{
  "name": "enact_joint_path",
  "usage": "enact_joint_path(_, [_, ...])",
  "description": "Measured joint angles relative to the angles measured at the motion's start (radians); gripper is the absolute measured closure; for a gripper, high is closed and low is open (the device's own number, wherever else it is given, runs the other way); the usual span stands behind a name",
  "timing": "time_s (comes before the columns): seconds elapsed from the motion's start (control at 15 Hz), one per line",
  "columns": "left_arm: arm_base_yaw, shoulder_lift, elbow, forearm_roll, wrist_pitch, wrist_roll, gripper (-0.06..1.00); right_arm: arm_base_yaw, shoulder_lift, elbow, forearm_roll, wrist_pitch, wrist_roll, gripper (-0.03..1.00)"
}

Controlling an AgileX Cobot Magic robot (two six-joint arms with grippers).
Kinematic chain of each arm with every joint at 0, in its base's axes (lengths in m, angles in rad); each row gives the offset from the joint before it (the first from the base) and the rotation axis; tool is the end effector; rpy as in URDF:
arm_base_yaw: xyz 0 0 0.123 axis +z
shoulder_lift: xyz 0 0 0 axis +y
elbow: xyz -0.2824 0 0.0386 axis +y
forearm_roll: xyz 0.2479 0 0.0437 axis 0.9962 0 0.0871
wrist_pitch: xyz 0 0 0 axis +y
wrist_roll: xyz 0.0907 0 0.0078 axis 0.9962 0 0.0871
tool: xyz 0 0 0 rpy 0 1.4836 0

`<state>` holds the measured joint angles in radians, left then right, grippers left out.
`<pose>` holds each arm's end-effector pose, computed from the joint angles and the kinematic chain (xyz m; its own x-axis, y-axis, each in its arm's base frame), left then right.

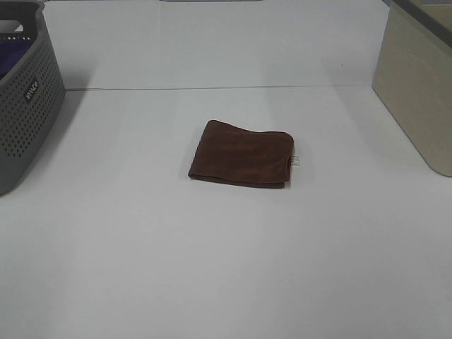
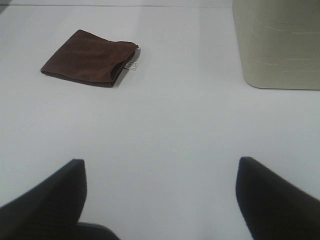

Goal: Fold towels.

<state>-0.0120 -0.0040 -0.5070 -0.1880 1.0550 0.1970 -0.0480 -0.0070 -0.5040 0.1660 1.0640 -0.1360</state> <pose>-0.0070 -0.0147 0.2807 -0.4155 0.1069 -0.9033 0.2023 0.9791 0.0228 -0.0065 0.0135 0.2789 -0.4382 -0.0333 -0.8983 -0.1060 0.9943 0.0149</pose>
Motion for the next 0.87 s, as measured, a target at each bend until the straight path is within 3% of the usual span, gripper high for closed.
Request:
enact_joint_path(0.6, [0.000, 0.000, 0.000, 0.000, 0.000, 0.000, 0.27, 0.000, 0.000, 0.000, -0.031, 0.000, 0.002, 0.19])
enact_joint_path(0.87, [0.000, 0.000, 0.000, 0.000, 0.000, 0.000, 0.27, 0.000, 0.000, 0.000, -0.083, 0.000, 0.068, 0.19])
